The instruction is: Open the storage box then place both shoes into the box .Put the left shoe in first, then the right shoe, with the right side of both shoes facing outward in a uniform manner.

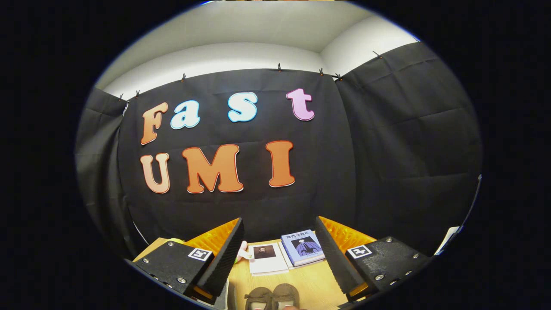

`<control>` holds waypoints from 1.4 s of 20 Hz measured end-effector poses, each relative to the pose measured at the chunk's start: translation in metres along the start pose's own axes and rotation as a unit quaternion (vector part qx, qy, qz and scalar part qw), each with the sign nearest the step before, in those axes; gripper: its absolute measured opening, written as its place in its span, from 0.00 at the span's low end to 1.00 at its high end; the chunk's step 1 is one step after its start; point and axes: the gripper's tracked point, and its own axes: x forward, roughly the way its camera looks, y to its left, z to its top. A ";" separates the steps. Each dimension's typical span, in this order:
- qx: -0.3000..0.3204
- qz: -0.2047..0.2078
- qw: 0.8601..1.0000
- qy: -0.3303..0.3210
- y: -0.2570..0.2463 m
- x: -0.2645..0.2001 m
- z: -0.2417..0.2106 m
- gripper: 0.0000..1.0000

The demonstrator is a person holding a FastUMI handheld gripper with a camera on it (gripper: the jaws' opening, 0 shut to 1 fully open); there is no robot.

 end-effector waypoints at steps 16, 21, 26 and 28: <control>0.095 0.077 0.988 0.097 0.040 0.007 -0.071 0.99; 0.148 0.115 0.966 0.179 0.065 0.010 -0.139 0.98; 0.216 0.154 0.930 0.254 0.091 0.000 -0.197 0.98; 0.232 0.162 0.920 0.273 0.098 -0.003 -0.215 0.98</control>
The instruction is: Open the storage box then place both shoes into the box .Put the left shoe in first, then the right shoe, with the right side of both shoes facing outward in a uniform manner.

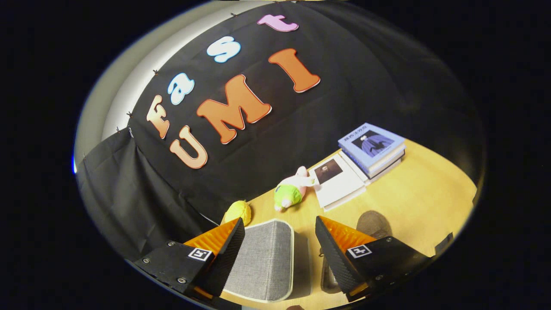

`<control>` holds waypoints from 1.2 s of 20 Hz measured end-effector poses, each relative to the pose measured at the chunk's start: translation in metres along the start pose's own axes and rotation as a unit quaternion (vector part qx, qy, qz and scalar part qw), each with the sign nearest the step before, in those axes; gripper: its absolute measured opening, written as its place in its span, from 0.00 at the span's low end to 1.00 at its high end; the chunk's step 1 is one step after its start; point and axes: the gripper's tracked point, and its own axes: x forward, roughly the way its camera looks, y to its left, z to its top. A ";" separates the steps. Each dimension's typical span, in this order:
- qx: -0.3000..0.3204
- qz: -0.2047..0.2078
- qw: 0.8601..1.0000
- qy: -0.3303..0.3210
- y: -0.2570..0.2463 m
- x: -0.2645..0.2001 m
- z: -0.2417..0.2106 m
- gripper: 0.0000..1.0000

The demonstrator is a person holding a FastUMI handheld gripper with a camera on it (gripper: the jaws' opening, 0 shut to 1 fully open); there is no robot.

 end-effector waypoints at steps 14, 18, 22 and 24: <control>0.055 0.034 0.993 0.099 -0.003 0.026 -0.091 0.98; 0.068 0.034 0.990 0.119 -0.003 0.031 -0.109 0.98; 0.096 0.048 0.985 0.132 0.004 0.035 -0.121 0.98; 0.098 0.046 0.985 0.136 0.004 0.037 -0.125 0.98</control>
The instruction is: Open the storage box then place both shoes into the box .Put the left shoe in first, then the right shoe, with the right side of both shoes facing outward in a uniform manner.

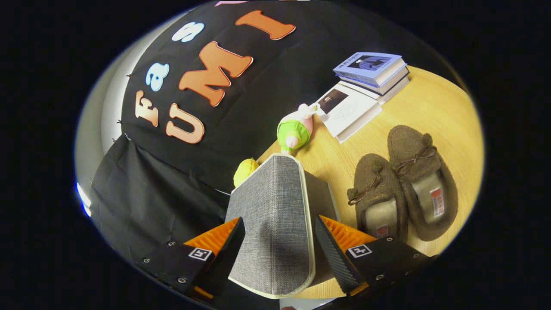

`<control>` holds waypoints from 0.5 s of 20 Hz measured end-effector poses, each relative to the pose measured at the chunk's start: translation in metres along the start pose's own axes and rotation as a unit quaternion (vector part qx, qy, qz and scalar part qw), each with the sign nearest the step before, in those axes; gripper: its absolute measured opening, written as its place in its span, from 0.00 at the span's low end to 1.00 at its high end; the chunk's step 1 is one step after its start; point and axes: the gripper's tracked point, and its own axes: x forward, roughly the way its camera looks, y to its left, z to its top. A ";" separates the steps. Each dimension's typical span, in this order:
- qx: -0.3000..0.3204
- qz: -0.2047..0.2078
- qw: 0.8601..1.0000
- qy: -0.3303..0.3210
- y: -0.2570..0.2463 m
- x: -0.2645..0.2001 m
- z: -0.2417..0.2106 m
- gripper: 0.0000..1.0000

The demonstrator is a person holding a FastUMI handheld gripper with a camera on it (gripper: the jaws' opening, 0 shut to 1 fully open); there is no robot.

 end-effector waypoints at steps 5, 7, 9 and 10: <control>0.022 0.005 1.000 0.017 -0.006 0.008 -0.009 0.98; 0.033 0.001 0.999 0.023 -0.014 0.011 -0.013 0.98; 0.053 0.016 0.998 0.032 -0.011 0.014 -0.017 0.98; 0.063 0.024 0.997 0.039 -0.009 0.016 -0.021 0.98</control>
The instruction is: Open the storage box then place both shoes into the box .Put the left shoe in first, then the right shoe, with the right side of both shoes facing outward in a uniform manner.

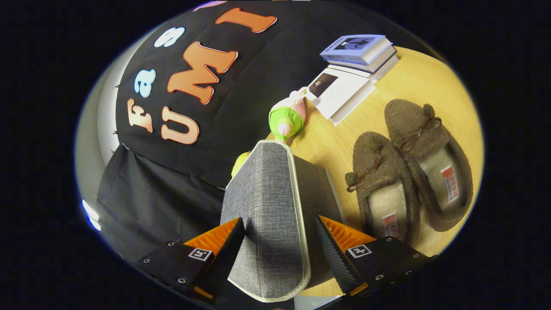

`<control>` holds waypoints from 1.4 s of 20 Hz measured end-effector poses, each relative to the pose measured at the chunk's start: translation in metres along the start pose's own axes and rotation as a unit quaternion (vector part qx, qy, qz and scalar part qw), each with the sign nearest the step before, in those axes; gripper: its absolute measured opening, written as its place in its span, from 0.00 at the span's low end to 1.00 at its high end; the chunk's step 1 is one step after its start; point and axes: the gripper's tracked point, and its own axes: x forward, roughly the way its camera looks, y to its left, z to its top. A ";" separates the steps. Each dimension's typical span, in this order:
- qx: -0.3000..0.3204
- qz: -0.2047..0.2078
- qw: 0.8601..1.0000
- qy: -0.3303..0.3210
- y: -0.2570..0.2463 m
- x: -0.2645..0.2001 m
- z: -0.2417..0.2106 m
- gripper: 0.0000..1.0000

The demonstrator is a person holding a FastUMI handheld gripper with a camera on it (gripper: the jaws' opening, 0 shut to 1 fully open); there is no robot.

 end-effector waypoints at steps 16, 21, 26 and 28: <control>0.037 0.044 0.998 -0.023 0.036 -0.028 0.022 0.01; 0.022 0.068 0.997 -0.031 0.088 -0.039 0.029 0.01; -0.007 0.085 0.996 -0.040 0.144 -0.036 0.033 0.01; -0.025 0.088 0.995 -0.040 0.164 -0.033 0.029 0.01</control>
